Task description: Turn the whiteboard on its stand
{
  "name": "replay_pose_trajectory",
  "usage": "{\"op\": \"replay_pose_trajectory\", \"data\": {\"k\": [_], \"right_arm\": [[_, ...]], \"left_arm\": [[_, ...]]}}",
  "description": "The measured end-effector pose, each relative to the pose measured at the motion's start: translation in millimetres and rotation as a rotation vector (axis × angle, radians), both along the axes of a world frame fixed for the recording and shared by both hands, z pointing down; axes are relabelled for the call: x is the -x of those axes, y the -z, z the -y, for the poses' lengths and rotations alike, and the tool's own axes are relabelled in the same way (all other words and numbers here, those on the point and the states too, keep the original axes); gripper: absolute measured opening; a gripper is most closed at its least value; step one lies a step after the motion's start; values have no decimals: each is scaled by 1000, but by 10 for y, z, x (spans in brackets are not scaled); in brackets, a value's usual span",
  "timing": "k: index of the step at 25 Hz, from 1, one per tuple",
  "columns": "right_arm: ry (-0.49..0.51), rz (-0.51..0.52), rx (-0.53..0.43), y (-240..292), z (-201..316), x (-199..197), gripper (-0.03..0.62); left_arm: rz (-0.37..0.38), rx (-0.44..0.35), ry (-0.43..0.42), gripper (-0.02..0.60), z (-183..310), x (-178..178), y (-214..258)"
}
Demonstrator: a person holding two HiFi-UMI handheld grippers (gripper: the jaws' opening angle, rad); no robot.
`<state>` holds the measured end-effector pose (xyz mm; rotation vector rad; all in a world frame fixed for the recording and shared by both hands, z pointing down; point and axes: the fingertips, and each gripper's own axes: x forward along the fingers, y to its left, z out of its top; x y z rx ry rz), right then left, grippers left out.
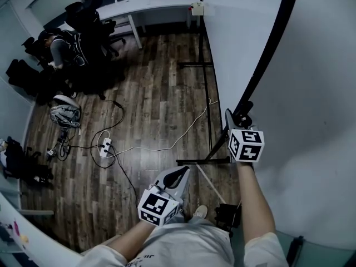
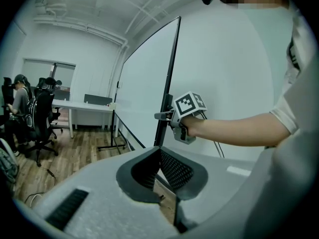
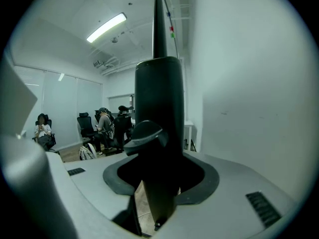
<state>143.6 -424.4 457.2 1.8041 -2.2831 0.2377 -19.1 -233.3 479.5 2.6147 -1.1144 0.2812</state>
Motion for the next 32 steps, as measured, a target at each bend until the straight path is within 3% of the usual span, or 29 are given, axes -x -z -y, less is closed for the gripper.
{"op": "replay_pose_trajectory", "data": {"k": [15,32], "right_arm": [[-8,-8,-1,29,-259,-15,167],[0,4,-41,-5,-1767,-39,167]], "left_arm": [[-16,1,14,9,-159,97,73],[-22,-8,-26,9,-496,20,59]]}}
